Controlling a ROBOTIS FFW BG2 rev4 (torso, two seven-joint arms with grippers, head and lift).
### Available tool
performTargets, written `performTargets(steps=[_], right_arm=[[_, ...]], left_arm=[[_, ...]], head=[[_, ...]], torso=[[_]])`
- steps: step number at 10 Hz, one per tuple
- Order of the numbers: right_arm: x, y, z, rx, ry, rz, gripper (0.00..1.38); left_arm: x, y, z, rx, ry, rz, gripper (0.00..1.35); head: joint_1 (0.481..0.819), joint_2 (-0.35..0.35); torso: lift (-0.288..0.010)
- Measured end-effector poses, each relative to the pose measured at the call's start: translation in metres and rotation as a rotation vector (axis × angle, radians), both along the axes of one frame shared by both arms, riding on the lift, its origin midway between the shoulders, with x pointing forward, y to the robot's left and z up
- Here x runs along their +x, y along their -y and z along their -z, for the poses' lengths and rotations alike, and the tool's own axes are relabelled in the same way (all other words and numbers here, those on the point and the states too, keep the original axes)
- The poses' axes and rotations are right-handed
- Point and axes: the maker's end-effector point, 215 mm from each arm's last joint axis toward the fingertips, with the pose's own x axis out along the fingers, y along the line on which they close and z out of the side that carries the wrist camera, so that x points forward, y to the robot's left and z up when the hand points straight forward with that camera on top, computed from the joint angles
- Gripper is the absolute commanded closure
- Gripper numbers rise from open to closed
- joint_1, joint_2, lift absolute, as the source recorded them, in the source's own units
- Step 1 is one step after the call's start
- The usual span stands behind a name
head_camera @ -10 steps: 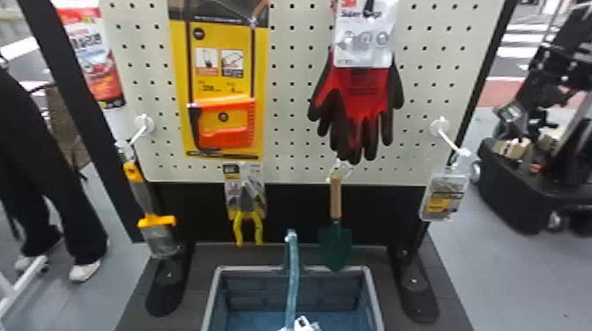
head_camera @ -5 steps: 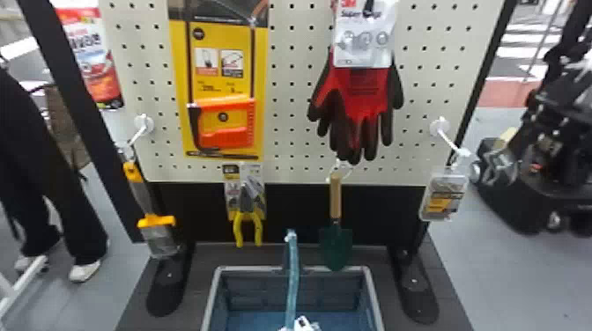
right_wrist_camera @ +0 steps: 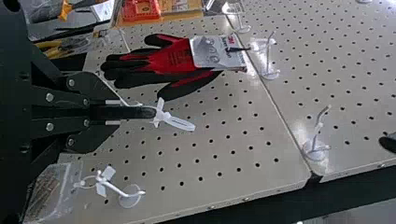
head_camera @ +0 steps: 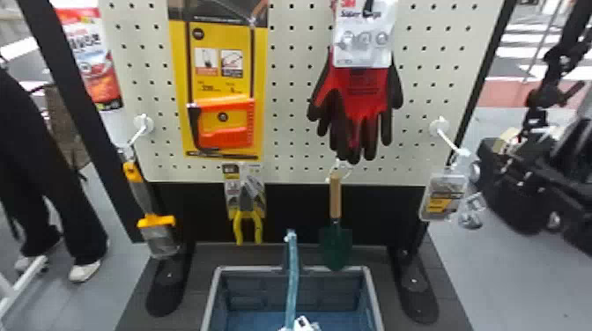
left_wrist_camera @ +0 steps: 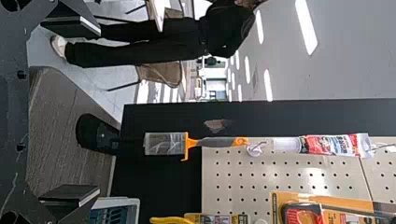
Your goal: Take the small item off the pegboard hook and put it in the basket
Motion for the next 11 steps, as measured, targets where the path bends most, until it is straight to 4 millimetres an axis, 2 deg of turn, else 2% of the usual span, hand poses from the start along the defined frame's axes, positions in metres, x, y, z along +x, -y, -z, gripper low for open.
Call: performTargets(steps=[5,8,11], right_arm=[[0.012,-0.015,0.095,0.144,-0.169,0.002,1.27],[0.012,-0.025,0.118,0.166,-0.209,0.0,1.27],[0.015,-0.049,0.144,0.207,-0.26,-0.034,1.27]], left_arm=[[0.002,0.002,0.002,-0.005,0.0,0.004,0.12],[0.003,0.004,0.004,-0.009,-0.003,0.009,0.12],[0.007,0.008,0.005,-0.017,-0.001,0.021,0.12]], head=[[0.549,0.0],[0.549,0.0],[0.549,0.0]], torso=[[-0.1],[-0.1],[-0.1]])
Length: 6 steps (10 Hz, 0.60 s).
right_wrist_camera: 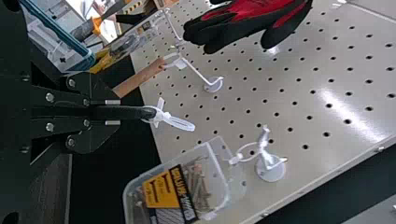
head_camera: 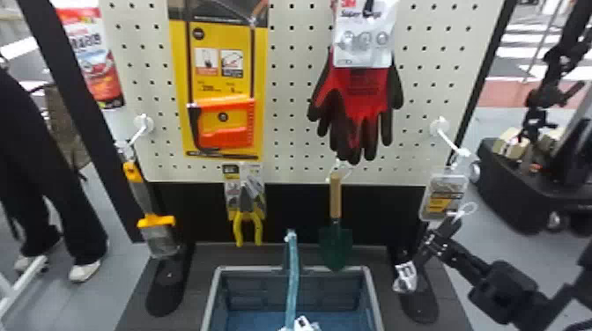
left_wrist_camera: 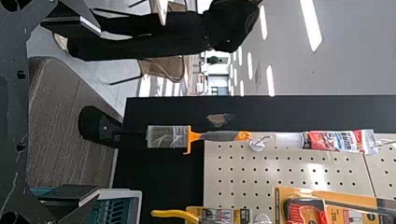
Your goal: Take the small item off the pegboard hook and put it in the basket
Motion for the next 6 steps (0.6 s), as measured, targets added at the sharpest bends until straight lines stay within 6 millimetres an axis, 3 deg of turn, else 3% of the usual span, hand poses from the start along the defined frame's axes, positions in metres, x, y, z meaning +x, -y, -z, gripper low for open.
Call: performTargets(steps=[6], right_arm=[[0.004,-0.074,0.048,0.103,-0.106,-0.138,1.27]], left_arm=[[0.003,0.003,0.002,-0.007,0.001,0.012,0.12]], head=[[0.549,0.0]], torso=[[-0.1]])
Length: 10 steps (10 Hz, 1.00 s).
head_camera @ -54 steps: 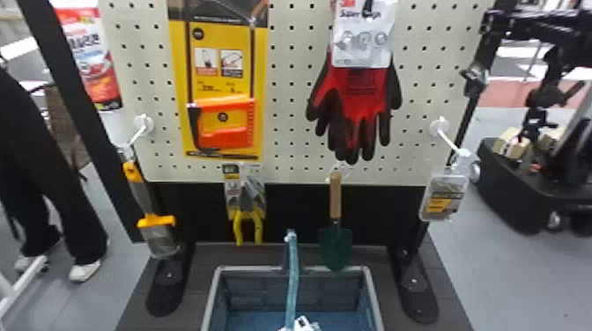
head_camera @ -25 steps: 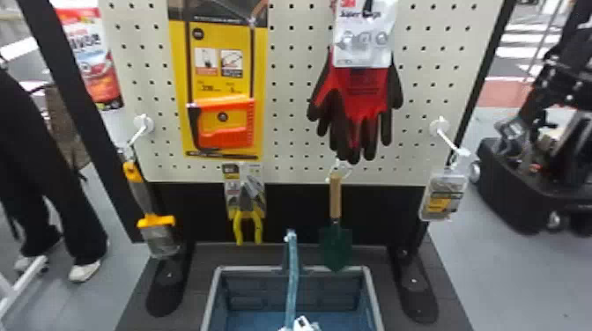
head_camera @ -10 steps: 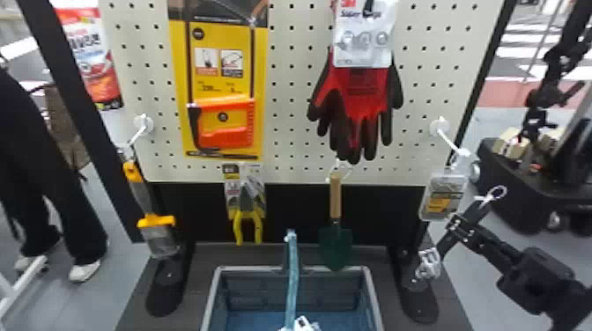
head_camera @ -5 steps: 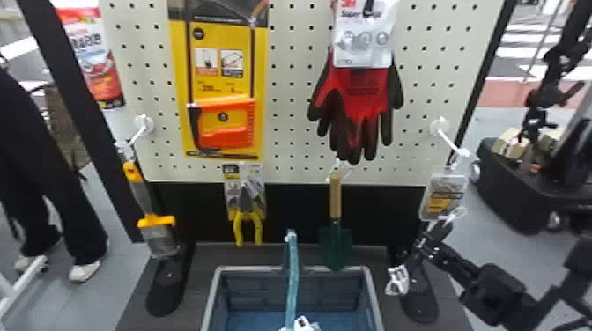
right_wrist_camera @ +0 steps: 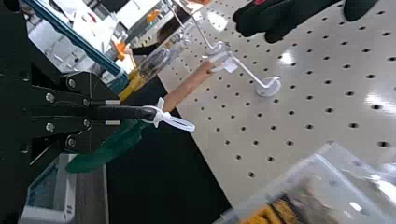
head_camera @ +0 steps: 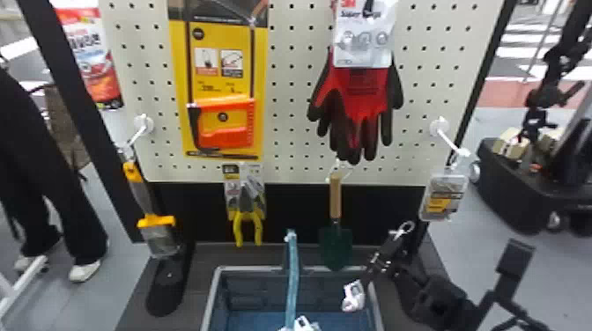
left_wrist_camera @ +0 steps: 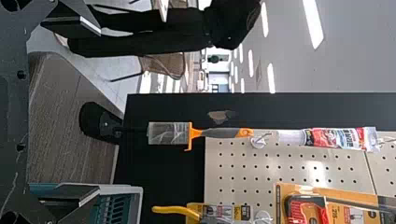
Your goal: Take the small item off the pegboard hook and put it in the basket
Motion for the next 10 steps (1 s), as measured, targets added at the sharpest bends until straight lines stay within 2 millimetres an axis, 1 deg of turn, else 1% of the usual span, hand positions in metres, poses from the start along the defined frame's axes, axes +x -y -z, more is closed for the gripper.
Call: performTargets(steps=[2,4,8,10], right_arm=[[-0.007,-0.028,0.014,0.03,-0.037,-0.057,1.27],[-0.011,-0.044,0.025,0.042,-0.065,-0.093,1.27],[-0.018,-0.064,0.039,0.048,-0.098,-0.139,1.27],[-0.02,-0.07,0.047,0.052,-0.114,-0.158,1.27]], left_arm=[[0.0,0.0,0.001,-0.002,-0.001,0.0,0.12],[-0.001,0.0,0.002,-0.004,-0.003,-0.001,0.12],[-0.001,0.0,0.002,-0.005,-0.003,-0.004,0.12],[-0.002,-0.001,0.004,-0.008,-0.006,-0.007,0.12]], head=[[0.549,0.0],[0.549,0.0],[0.549,0.0],[0.549,0.0]], torso=[[-0.1],[-0.1],[-0.1],[-0.1]])
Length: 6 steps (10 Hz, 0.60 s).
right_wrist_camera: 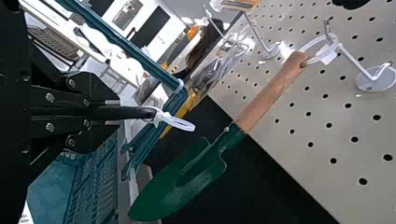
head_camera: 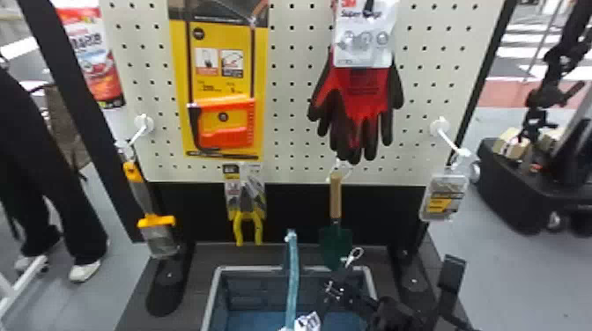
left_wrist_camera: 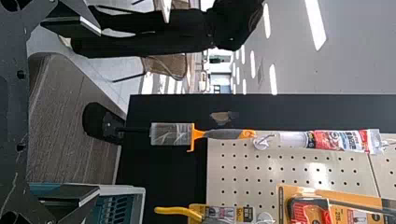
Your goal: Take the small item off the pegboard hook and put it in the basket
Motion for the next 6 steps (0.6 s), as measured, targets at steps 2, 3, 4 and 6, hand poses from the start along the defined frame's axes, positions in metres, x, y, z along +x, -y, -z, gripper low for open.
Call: performTargets(steps=[2,3,4,6], right_arm=[[-0.0018,-0.0067,0.0045,0.005,-0.009,-0.022,1.1],[-0.0016,-0.0086,0.0055,0.009,-0.011,-0.029,0.72],[-0.0012,-0.0088,0.0056,0.01,-0.011,-0.032,0.37],[0.0,-0.0076,0.0044,0.01,-0.005,-0.03,0.06]], left_arm=[[-0.0005,-0.0003,0.0006,-0.001,0.0,-0.002,0.12],[-0.0006,-0.0003,0.0009,-0.002,-0.001,-0.003,0.12],[-0.0007,-0.0003,0.0011,-0.002,-0.001,-0.003,0.12],[-0.0008,-0.0004,0.0009,-0.002,0.0,-0.003,0.12]], head=[[0.549,0.0],[0.549,0.0],[0.549,0.0],[0.549,0.0]], torso=[[-0.1],[-0.1],[-0.1],[-0.1]])
